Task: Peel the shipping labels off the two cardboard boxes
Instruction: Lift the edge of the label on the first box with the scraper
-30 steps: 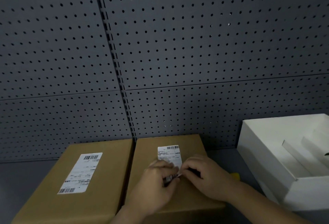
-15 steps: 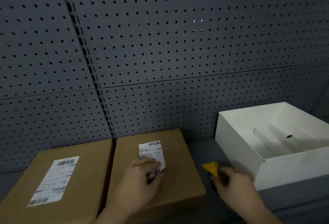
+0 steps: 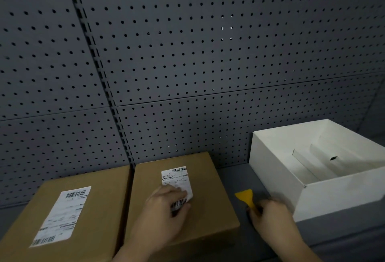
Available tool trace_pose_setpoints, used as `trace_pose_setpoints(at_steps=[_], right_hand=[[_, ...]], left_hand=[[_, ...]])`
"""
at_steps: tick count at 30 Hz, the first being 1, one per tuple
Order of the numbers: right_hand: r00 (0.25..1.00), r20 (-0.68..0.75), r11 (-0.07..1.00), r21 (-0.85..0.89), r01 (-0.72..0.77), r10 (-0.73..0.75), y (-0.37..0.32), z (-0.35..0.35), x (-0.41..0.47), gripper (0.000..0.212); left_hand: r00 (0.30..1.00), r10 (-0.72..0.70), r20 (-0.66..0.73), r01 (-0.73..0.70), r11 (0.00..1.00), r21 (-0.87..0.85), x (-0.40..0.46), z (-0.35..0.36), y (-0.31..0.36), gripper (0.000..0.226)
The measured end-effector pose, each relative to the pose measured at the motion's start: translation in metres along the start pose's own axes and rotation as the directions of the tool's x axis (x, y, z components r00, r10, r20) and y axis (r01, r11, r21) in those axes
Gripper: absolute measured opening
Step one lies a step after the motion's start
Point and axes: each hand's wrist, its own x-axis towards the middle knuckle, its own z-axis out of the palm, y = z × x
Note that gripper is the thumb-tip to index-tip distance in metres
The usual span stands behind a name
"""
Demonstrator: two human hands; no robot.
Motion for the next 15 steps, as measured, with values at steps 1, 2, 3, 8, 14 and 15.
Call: trace_pose_setpoints(at_steps=[1,2,3,8,14,15], right_hand=[[1.0,0.016,1.0,-0.001,-0.018,0.018,-0.002,-0.001,0.0,0.03],[0.999,0.032,0.999,-0.003,-0.036,0.036,-0.005,-0.002,0.001,0.029],[0.997,0.049,0.998,0.001,-0.056,0.055,-0.007,-0.004,0.002,0.029],[0.994,0.036,0.995,0.006,-0.102,0.102,-0.013,-0.007,0.004,0.032],[0.989,-0.113,0.984,0.16,-0.073,0.092,-0.021,-0.017,-0.002,0.019],[0.984,-0.161,0.979,0.197,-0.045,0.077,-0.024,-0.021,-0.004,0.017]], left_hand=[[1.0,-0.003,0.0,0.003,1.0,-0.004,0.0,0.0,0.0,0.037],[1.0,-0.005,0.002,0.005,1.0,-0.007,0.0,0.0,-0.001,0.037],[1.0,-0.004,0.004,0.004,1.0,-0.007,0.0,0.0,-0.001,0.037],[1.0,0.002,0.001,-0.002,1.0,-0.014,0.0,0.001,-0.003,0.037],[1.0,-0.007,-0.004,0.007,1.0,-0.029,0.001,0.001,-0.002,0.036],[1.0,-0.007,-0.006,0.007,1.0,-0.03,0.001,0.001,-0.003,0.035]])
